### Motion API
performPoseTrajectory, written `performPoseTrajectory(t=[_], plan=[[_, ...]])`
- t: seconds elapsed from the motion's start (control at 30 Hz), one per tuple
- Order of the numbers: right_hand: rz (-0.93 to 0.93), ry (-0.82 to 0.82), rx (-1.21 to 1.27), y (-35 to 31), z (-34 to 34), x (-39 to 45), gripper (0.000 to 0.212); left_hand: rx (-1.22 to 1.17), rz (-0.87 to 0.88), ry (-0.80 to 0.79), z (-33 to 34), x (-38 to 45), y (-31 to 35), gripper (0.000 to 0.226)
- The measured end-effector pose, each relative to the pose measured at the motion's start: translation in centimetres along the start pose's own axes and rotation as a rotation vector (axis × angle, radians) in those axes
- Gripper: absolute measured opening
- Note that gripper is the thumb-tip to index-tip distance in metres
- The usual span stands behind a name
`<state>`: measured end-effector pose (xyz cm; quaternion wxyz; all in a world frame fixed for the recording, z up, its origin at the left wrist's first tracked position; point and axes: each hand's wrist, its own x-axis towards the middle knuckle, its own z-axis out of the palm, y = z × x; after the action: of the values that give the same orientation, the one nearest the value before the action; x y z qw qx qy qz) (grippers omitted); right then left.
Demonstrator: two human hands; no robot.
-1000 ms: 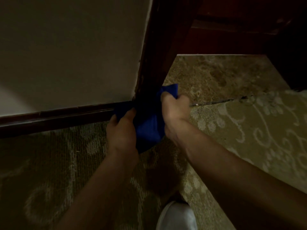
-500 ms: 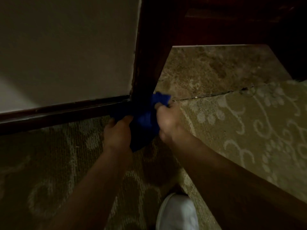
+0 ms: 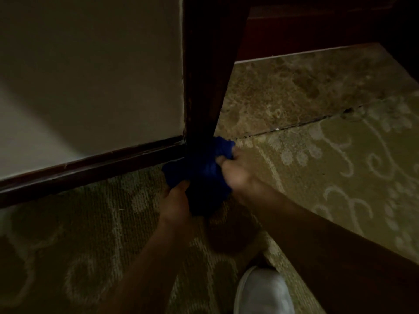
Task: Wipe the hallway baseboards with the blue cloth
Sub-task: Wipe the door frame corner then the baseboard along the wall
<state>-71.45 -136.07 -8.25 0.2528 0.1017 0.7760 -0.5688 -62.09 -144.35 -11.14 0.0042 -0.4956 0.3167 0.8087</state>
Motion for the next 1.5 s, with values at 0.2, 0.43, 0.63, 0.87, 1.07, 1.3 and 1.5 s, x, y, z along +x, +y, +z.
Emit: performPoseTrajectory(t=[0.2, 0.43, 0.63, 0.87, 1.07, 1.3, 1.5], plan=[[0.202, -0.05, 0.018, 0.8, -2.6, -1.7, 0.02, 0.149, -0.029, 0.031, -2.7, -3.4, 0.0, 0.043], [0.377, -0.004, 0.379, 1.1, -0.9, -1.8, 0.007, 0.108, 0.059, 0.101, 0.9, -1.2, 3.2, 0.045], [0.139, 0.01, 0.492, -3.1, -0.7, -0.7, 0.015, 0.105, 0.088, 0.012, 2.1, -0.7, 5.5, 0.053], [0.259, 0.04, 0.276, -0.2, 0.1, -0.7, 0.02, 0.198, 0.138, 0.15, 2.1, 0.2, 3.1, 0.053], [0.16, 0.093, 0.349, 0.1, 0.7, -2.6, 0.006, 0.167, 0.122, -0.008, -1.3, -0.6, 4.7, 0.037], [0.269, -0.171, 0.219, 0.8, 4.7, -3.3, 0.035, 0.094, -0.019, 0.118, -6.0, -0.5, 6.7, 0.04], [0.239, -0.032, 0.221, -0.8, 5.6, -2.1, 0.035, 0.153, 0.008, 0.082, -4.4, 1.9, 5.1, 0.054]])
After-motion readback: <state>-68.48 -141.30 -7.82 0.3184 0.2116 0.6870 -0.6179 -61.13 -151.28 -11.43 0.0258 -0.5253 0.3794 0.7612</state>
